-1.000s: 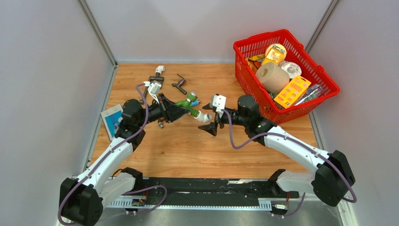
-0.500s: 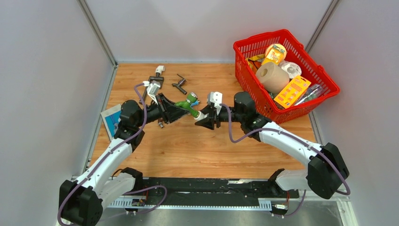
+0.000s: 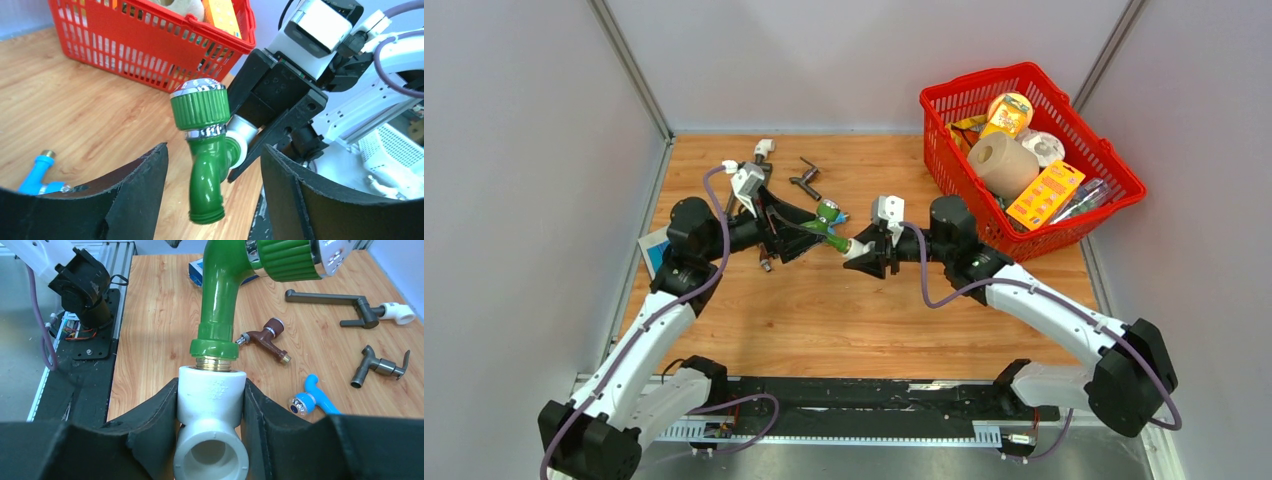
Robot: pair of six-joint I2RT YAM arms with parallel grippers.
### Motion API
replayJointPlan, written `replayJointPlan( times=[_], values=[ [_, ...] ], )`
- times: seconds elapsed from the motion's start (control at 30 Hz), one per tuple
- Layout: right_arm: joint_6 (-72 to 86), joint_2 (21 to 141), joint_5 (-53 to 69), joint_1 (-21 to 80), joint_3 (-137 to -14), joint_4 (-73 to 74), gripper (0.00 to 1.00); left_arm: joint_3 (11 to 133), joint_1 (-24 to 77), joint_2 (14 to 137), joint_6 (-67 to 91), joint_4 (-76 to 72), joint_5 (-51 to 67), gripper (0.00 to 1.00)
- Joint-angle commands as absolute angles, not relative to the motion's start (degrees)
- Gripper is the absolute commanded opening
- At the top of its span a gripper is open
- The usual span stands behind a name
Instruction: Install the water faucets
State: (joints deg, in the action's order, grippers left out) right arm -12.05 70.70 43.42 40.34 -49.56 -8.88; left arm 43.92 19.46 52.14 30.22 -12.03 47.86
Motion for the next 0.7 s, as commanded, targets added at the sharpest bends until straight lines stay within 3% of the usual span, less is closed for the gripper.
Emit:
replayJointPlan(
  times=[0.0,0.4,0.67],
  values=[
    [-11.6,66.8,44.21,40.17,-52.03,-8.7,0.0,48.42,19.25,50.45,21.2,-2.75,46.59,0.76],
    [-13.54,66.36,45.0,40.17,-52.38,-6.94,0.0,54.04,19.25,57.03,28.47,-3.7,52.98,0.79],
    [-15.29,68.46,45.09,40.34,-54.14,-5.19,0.0,54.93,19.34,60.73,31.2,-3.96,54.75,0.69]
  ],
)
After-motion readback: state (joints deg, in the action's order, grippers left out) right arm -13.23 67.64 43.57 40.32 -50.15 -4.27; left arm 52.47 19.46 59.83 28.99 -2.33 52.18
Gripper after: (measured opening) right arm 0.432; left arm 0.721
